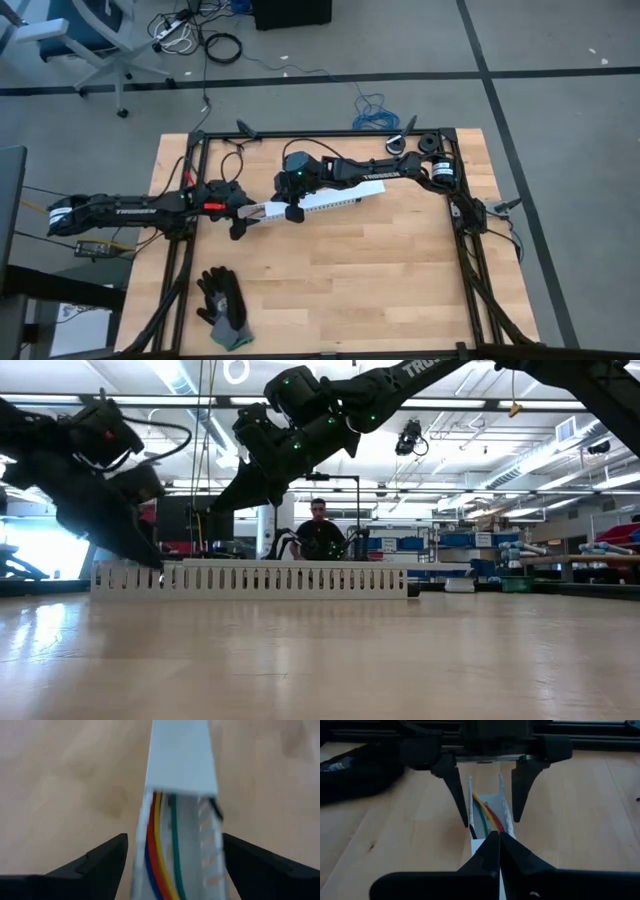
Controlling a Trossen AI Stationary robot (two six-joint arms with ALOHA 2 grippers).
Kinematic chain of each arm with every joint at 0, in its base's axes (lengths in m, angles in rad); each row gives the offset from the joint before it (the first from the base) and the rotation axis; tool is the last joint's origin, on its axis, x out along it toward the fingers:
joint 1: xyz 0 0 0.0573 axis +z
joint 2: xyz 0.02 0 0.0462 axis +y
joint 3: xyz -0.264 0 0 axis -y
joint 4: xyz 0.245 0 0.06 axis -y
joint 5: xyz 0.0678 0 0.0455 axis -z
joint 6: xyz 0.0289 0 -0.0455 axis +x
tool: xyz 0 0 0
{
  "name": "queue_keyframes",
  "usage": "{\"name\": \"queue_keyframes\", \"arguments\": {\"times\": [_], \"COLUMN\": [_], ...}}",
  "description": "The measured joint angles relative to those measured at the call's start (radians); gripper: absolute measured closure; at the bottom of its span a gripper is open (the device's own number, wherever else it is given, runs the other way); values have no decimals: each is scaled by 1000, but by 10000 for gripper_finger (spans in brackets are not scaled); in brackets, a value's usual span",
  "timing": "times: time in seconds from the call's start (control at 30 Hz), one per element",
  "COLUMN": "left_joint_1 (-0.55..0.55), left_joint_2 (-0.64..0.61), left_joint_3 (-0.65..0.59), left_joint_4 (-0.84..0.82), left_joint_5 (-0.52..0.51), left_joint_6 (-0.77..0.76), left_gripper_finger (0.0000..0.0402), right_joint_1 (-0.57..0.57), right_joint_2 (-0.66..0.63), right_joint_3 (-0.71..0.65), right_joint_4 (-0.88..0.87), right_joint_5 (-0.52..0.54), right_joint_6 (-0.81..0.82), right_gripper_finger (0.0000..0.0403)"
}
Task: Ziptie cables
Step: Close the white cable duct with the cover
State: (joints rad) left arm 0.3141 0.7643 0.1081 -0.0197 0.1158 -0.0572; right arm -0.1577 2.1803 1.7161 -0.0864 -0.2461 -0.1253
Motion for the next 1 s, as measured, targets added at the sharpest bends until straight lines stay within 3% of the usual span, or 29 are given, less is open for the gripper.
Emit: {"name": "queue_keyframes", "arguments": {"times": [0.23,0.6,0.8,1.0], "left_joint_1": [-1,-1,-1,-1], "left_joint_2": [0,1,1,0], "left_joint_3": [-100,-99,-99,-100], "left_joint_4": [129,133,139,145], "left_joint_5": [-8,-28,-29,-48], "left_joint_6": [-63,-2,29,31], "left_gripper_finger": [78,82,123,172], "right_joint_1": [1,-8,-3,-5], "right_joint_2": [0,0,0,7], "right_joint_3": [0,-62,-79,-79], "right_joint_4": [-6,-120,-103,-92], "right_joint_5": [0,5,86,96], "right_joint_6": [1,114,123,136], "right_gripper_finger": [403,403,403,403]}}
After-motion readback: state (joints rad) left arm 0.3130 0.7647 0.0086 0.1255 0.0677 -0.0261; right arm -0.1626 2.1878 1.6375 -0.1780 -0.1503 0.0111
